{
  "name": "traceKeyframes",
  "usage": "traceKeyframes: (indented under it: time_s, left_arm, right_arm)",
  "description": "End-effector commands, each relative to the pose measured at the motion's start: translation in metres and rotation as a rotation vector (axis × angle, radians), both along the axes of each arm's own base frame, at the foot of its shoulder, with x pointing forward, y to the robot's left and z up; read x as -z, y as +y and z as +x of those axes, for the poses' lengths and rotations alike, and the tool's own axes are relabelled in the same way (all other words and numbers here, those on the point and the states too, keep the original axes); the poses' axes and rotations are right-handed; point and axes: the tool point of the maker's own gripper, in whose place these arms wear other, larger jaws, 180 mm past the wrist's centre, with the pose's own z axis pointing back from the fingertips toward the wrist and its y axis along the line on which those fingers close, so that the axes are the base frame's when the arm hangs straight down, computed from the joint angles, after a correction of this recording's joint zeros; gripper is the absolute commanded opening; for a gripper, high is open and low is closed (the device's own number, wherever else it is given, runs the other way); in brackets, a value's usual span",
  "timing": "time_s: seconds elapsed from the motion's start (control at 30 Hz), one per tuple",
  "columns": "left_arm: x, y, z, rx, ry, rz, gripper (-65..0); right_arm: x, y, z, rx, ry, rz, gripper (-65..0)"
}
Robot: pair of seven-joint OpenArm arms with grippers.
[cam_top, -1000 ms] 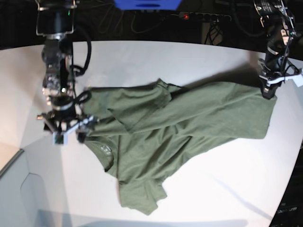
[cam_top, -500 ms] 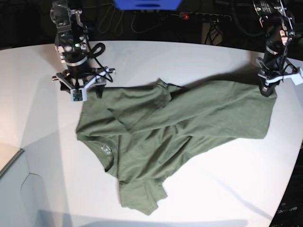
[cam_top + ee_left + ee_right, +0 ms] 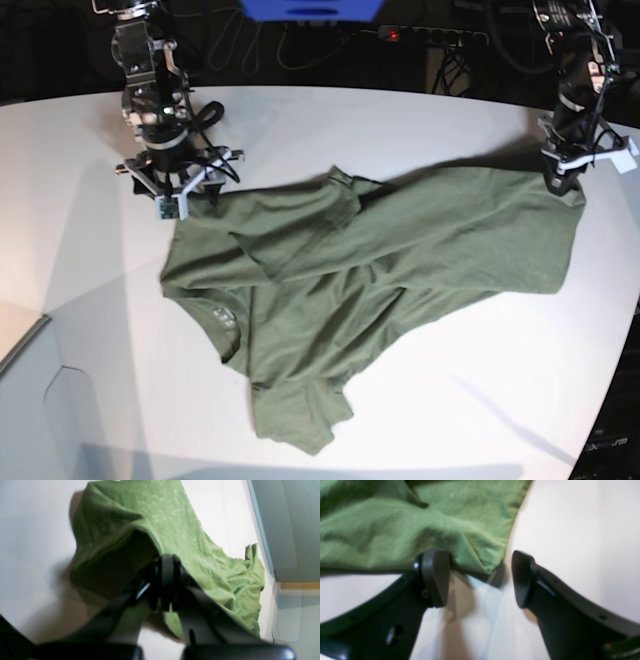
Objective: Layout the t-shirt on the table in an organized manner, then fold the t-shirt properly
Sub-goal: 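Grasp the shirt edges with both grippers, then lift the shirt with both grippers, shake it, and lay it down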
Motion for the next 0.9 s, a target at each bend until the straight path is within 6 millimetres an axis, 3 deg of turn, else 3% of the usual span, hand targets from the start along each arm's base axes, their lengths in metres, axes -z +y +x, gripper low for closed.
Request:
traceKeyframes:
  time_s: [0.0, 0.1, 0.23, 0.33, 0.43, 0.57, 0.7, 0.87]
  left_arm:
    - [-0.013, 0.006, 0.006, 0.000, -0.043, 0.022, -65.0]
    - [-0.013, 0.006, 0.007, -0.001, -0.044, 0.024, -65.0]
    - [-0.016, 0.006, 0.015, -0.004, -0.062, 0.020, -65.0]
    - [-0.018, 0.007, 0.023, -0.006, -0.075, 0.013, -65.0]
    - [-0.026, 0.011, 0.035, 0.002, -0.096, 0.031, -65.0]
    - [-0.040, -0.004, 0.071, 0.097, -0.119, 0.105, -65.0]
    - [-0.058, -0.023, 0.127, 0.170, -0.162, 0.161, -65.0]
    - [-0.119, -0.048, 0.204, 0.253, -0.281, 0.267, -65.0]
  right_arm:
    - [-0.011, 0.009, 0.011, -0.044, -0.046, 0.015, -32.7]
    - [-0.015, 0.031, 0.015, -0.154, -0.049, 0.065, -46.5]
    - [-0.017, 0.033, 0.018, -0.162, -0.054, 0.070, -65.0]
    - [-0.023, 0.031, 0.021, -0.158, -0.074, 0.070, -65.0]
    - [-0.044, 0.031, 0.030, -0.163, -0.135, 0.067, -65.0]
    - [-0.080, 0.015, 0.046, -0.118, -0.235, 0.053, -65.0]
    - [-0.112, 0.000, 0.072, -0.066, -0.327, 0.048, -65.0]
    - [-0.169, -0.021, 0.122, -0.021, -0.478, 0.029, -65.0]
